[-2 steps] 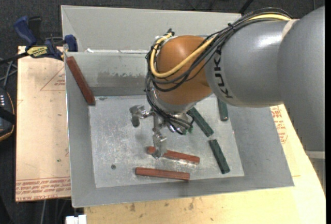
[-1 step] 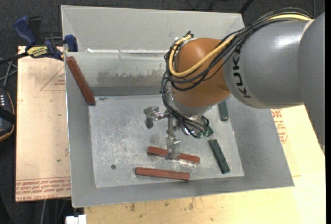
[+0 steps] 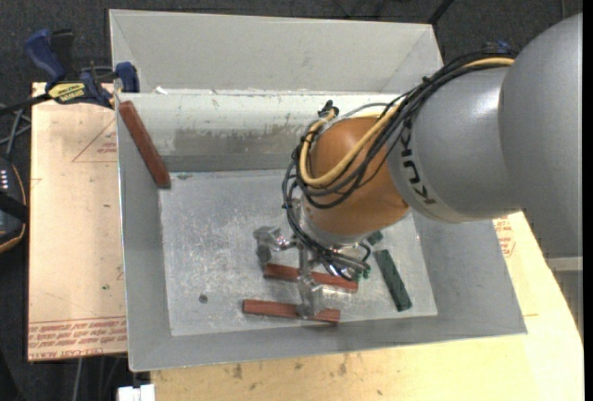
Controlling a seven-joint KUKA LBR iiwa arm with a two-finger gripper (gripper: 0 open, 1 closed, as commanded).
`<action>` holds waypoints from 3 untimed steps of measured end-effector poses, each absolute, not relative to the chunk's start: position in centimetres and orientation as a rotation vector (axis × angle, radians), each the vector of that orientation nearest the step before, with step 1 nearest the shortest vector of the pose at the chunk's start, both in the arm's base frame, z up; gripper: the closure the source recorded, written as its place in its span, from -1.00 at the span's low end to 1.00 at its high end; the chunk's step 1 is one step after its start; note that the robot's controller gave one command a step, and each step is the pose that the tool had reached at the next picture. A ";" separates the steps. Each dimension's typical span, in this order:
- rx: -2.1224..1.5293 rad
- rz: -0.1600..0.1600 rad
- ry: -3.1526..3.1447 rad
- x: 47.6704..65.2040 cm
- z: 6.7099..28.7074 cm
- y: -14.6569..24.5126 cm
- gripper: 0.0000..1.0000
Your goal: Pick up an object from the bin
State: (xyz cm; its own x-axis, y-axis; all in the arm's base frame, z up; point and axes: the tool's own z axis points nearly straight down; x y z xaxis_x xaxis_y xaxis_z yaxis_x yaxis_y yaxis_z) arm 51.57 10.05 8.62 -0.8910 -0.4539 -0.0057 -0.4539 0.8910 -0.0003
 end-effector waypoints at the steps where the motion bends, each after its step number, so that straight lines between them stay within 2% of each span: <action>1: -0.788 0.001 3.035 51.3 7.2 7.4 1.00; 3: -0.823 0.001 3.024 51.1 7.3 7.4 1.00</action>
Offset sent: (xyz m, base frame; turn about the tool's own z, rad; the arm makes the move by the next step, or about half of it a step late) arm 0.0000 0.0000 0.0000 0.0000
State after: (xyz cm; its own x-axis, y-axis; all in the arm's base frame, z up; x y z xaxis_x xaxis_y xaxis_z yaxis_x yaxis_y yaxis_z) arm 51.09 7.38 7.25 -0.8620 -0.5068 -0.0079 -0.5068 0.8621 -0.0015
